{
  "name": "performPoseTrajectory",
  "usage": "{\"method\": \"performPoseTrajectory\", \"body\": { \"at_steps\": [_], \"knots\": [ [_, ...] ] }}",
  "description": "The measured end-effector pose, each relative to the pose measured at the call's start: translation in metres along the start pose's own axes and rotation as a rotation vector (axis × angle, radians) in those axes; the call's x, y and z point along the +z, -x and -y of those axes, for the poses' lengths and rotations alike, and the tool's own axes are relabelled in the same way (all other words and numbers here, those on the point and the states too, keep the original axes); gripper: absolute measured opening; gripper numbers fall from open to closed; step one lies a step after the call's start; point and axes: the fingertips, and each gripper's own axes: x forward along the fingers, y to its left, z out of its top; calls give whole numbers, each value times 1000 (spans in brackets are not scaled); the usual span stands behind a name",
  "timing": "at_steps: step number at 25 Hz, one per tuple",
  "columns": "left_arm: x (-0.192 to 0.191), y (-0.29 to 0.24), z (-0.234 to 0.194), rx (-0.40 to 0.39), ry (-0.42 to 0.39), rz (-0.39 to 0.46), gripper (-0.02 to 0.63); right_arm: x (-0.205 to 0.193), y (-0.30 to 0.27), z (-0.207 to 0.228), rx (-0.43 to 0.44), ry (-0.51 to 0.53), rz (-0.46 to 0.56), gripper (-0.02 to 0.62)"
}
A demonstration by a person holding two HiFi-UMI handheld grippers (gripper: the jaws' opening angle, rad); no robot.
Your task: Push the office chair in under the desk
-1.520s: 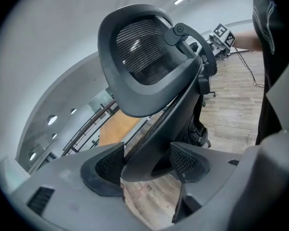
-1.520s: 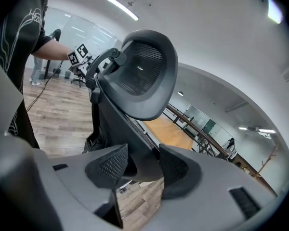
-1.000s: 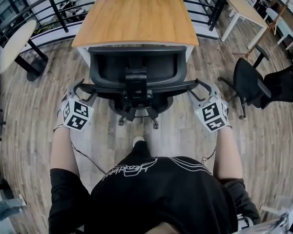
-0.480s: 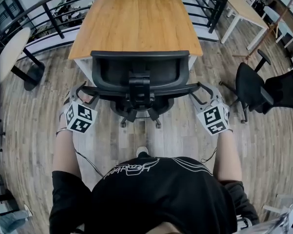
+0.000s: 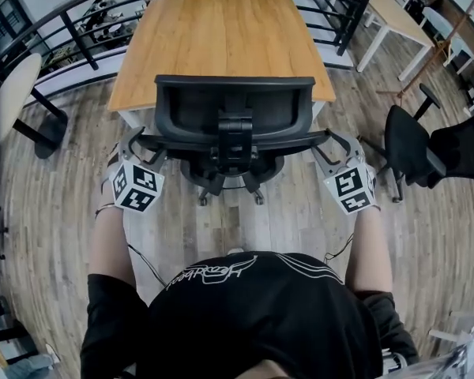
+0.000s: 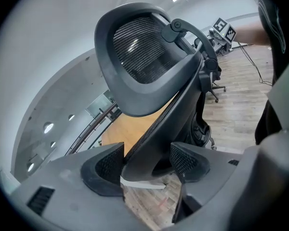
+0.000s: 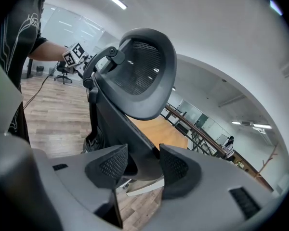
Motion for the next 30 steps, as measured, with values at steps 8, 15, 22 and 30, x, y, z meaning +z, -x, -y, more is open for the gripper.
{"method": "performPoseTrajectory", "body": {
  "at_steps": [8,15,22,30],
  "knots": [
    [4,-40,-31,27,-13,-21,293,10,-38,21,-6,0,-1,232],
    [28,-104,-79,48,-21,-56,293,22,-99,73,36,5,-8,232],
    [42,-125,-106,53,-16,-84,292,35,-123,100,63,5,7,232],
    [32,-140,-102,66,-6,-89,293,26,-140,98,57,18,28,232]
  ]
}}
